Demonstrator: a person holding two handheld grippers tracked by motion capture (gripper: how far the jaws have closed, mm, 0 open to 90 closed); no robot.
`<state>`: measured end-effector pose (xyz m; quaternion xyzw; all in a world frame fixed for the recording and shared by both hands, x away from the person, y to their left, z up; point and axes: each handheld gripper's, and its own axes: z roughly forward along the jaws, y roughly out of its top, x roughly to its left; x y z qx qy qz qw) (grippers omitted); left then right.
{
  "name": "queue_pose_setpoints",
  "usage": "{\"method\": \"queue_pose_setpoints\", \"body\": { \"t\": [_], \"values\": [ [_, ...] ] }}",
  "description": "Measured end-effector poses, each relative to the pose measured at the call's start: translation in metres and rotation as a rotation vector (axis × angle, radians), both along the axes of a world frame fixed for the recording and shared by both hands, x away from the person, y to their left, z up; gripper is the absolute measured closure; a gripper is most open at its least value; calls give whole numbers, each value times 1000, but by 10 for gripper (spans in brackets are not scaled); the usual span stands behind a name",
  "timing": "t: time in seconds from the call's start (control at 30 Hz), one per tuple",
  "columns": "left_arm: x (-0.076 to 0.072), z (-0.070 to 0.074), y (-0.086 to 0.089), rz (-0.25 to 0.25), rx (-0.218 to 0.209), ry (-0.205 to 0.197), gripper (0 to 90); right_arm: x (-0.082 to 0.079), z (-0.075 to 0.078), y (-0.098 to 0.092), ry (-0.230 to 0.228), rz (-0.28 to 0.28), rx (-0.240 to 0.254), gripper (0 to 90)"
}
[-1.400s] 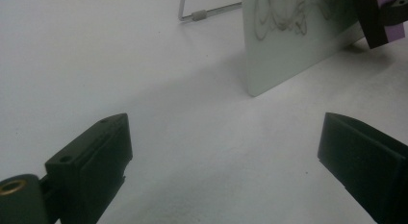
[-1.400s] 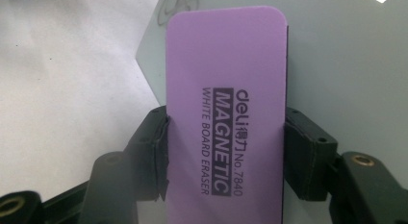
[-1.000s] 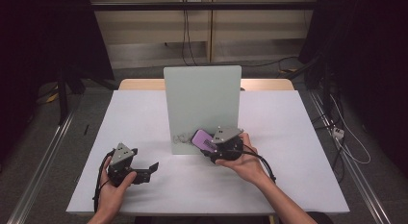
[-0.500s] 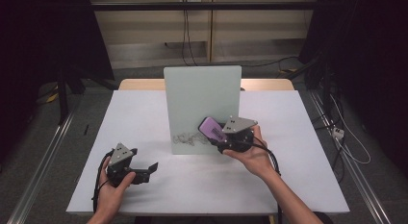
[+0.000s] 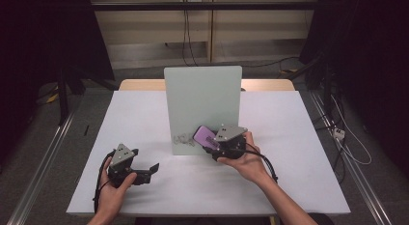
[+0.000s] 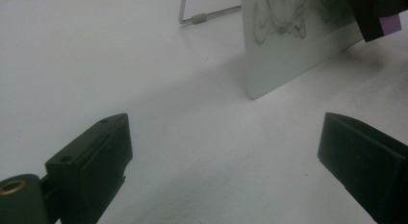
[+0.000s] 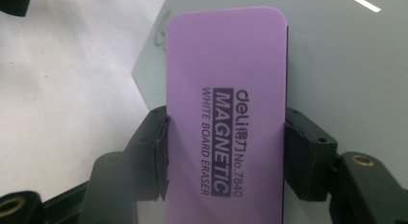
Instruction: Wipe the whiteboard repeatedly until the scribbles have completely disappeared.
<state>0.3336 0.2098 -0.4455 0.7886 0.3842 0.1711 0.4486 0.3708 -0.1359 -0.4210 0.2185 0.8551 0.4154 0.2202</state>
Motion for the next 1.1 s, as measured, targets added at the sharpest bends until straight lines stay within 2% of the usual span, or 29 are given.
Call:
{"method": "queue_pose_setpoints", "body": {
  "t": [0.43, 0.6, 0.77, 0.83, 1.1],
  "values": [
    [-1, 1, 1, 5, -9, -3, 49, 3, -11, 38, 34, 77, -19, 414],
    [0, 0, 2, 8, -12, 0, 49, 3, -12, 43, 36, 88, -19, 414],
    [-1, 1, 3, 7, -16, -2, 49, 4, -8, 35, 35, 74, -5, 414],
    [0, 1, 4, 8, -5, -6, 49, 5, -4, 29, 23, 63, 8, 414],
    [0, 1, 4, 7, -5, -5, 49, 4, 11, -4, -9, -13, 43, 414]
  ]
}}
